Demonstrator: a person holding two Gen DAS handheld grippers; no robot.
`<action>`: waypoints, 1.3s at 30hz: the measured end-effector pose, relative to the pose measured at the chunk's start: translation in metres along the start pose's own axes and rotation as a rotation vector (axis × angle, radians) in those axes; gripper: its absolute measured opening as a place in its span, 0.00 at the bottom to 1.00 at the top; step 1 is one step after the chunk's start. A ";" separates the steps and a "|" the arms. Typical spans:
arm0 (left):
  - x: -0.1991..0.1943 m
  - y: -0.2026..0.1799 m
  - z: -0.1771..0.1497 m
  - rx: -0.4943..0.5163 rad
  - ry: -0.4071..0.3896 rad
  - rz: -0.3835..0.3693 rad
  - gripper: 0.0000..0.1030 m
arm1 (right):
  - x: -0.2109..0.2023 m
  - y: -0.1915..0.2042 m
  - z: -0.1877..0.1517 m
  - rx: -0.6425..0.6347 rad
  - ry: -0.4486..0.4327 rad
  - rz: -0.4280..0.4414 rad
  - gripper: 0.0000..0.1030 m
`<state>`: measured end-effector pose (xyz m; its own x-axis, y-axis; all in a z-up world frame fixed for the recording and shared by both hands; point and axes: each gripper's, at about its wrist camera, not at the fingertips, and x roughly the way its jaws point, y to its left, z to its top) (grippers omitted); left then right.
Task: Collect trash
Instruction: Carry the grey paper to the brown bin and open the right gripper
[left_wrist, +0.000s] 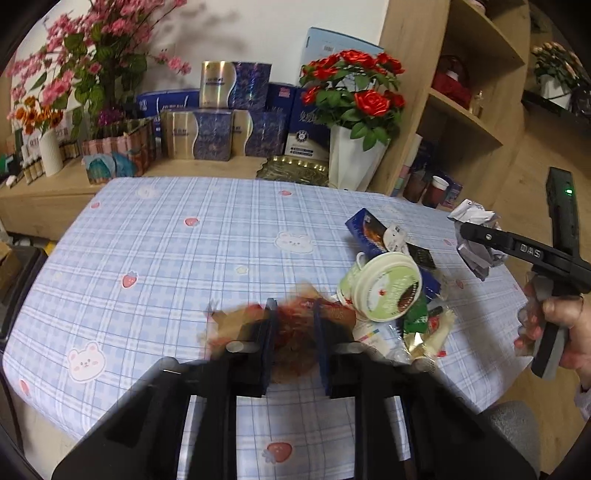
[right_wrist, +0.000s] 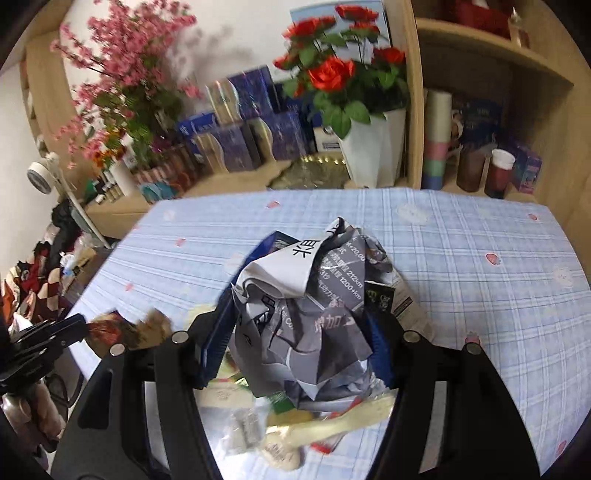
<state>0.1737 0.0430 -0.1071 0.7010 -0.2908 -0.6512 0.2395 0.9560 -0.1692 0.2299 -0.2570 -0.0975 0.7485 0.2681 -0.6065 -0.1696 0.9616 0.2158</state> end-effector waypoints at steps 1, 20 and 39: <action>-0.004 -0.003 0.000 0.002 -0.002 -0.003 0.00 | -0.008 0.004 -0.004 -0.003 -0.012 0.006 0.62; -0.034 -0.032 -0.072 -0.019 0.102 -0.134 0.01 | -0.086 0.037 -0.105 -0.014 -0.039 0.063 0.62; -0.062 -0.054 -0.121 0.014 0.045 -0.038 0.82 | -0.053 0.086 -0.259 -0.042 0.365 0.113 0.69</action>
<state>0.0361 0.0138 -0.1473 0.6603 -0.3243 -0.6774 0.2747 0.9437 -0.1841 0.0101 -0.1737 -0.2451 0.4471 0.3686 -0.8150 -0.2700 0.9242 0.2699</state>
